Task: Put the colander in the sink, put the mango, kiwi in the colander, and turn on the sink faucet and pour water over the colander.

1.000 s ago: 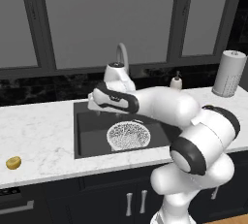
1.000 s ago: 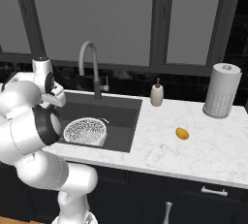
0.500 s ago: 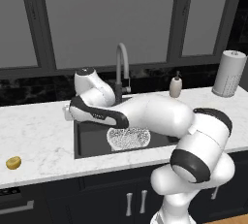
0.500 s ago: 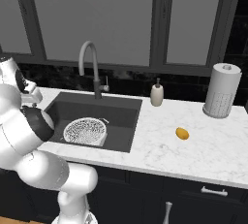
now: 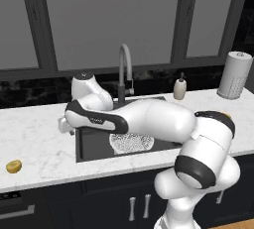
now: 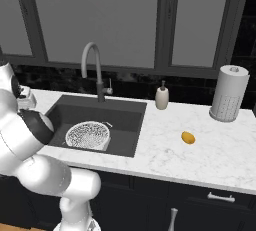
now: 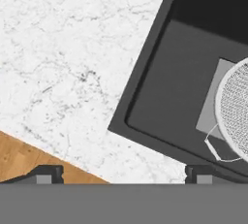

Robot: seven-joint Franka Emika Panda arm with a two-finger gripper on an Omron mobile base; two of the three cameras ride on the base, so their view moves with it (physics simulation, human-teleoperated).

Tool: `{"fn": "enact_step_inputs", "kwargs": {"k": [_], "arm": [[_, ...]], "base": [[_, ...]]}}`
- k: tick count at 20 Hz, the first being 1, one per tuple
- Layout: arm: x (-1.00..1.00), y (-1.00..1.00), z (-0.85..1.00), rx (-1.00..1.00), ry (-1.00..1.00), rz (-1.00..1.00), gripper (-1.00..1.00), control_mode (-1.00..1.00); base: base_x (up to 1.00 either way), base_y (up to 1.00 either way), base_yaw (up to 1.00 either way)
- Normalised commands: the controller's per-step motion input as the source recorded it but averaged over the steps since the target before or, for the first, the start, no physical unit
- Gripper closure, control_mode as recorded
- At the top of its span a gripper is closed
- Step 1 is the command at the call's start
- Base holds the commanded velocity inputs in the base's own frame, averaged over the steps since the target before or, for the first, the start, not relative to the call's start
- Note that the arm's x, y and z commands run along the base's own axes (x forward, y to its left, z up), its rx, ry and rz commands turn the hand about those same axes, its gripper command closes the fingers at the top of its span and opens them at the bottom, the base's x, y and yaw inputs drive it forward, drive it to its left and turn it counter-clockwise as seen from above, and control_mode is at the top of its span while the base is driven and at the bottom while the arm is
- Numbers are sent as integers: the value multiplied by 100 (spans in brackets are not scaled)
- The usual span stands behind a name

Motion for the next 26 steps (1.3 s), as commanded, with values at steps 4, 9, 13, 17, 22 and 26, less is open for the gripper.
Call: {"fn": "enact_step_inputs", "kwargs": {"k": [4, 9, 13, 17, 22, 26], "arm": [[-6, 47, -6, 0, 6, 36, -100, -100], [-23, 66, -14, 0, 0, 26, -100, -100], [-14, 53, -6, 0, 0, 12, -100, -100], [-12, 51, -13, -1, 0, 8, -100, -100], [-16, 50, -14, -8, 0, 0, -100, -100], [-21, 49, -17, -11, 0, 0, -100, -100]], "base": [[0, 0, 0], [0, 0, 0], [0, 0, 0], [0, 0, 0], [0, 0, 0], [0, 0, 0]]}}
